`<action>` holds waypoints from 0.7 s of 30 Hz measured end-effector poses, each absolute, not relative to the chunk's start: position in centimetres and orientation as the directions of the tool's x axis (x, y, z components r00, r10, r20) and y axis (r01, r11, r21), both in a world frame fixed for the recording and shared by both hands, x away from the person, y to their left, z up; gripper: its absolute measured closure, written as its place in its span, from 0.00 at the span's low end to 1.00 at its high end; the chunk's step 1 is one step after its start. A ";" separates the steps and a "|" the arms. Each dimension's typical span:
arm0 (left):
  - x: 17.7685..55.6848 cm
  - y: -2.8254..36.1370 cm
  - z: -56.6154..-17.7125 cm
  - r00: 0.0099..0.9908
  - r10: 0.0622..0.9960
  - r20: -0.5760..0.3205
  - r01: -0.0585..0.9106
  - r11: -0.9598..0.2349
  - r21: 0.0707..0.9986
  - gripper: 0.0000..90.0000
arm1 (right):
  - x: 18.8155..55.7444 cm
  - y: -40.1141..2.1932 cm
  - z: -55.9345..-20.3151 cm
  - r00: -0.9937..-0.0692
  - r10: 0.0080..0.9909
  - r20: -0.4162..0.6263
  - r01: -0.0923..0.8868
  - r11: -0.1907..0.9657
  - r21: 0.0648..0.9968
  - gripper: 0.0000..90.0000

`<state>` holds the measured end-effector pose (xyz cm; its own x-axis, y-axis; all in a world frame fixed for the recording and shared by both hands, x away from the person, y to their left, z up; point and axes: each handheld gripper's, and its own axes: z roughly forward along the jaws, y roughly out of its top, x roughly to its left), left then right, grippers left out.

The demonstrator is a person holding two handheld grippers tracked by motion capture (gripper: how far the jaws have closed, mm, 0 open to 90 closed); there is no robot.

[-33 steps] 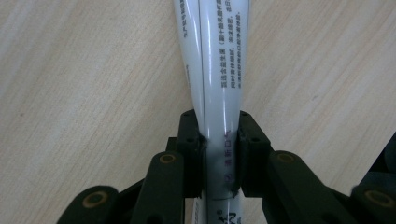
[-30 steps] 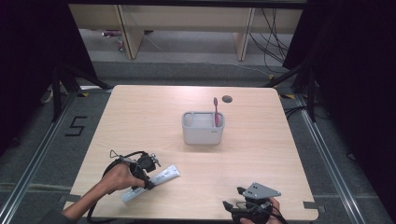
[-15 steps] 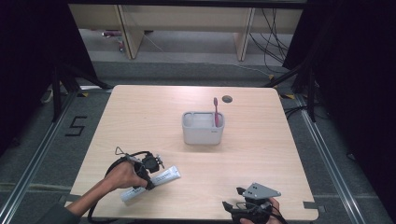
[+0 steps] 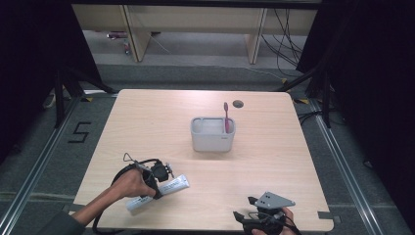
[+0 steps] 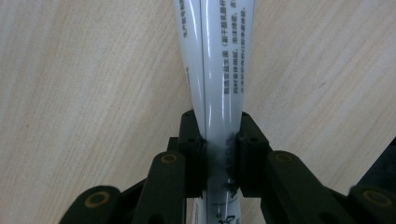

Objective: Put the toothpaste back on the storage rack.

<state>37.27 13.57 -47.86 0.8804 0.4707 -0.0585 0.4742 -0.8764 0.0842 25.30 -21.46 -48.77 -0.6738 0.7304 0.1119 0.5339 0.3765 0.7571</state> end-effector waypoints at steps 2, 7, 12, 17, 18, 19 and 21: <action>37.3 13.4 -47.9 0.881 0.469 -0.056 0.472 -0.878 0.077 0.84 | 25.2 -21.4 -48.8 -0.668 0.734 0.123 0.540 0.364 0.759 0.31; 37.2 13.1 -47.9 0.887 0.459 -0.042 0.461 -0.885 0.061 0.84 | 25.1 -21.3 -48.7 -0.665 0.735 0.136 0.552 0.361 0.752 0.31; 37.2 13.4 -47.9 0.895 0.444 -0.043 0.446 -0.892 0.077 0.84 | 25.2 -21.3 -48.7 -0.668 0.732 0.136 0.548 0.361 0.755 0.31; 37.1 13.3 -47.8 0.900 0.434 -0.033 0.435 -0.895 0.095 0.85 | 25.3 -21.5 -48.8 -0.668 0.732 0.132 0.541 0.356 0.762 0.31; 37.0 13.3 -47.8 0.901 0.432 -0.035 0.433 -0.896 0.099 0.85 | 25.2 -21.3 -48.8 -0.658 0.736 0.161 0.565 0.341 0.751 0.31; 37.0 13.3 -47.8 0.902 0.430 -0.034 0.431 -0.896 0.105 0.85 | 25.3 -21.4 -48.7 -0.664 0.732 0.152 0.560 0.353 0.749 0.31; 37.0 13.3 -47.8 0.902 0.430 -0.030 0.431 -0.895 0.114 0.85 | 25.1 -21.2 -48.7 -0.649 0.739 0.179 0.581 0.330 0.744 0.31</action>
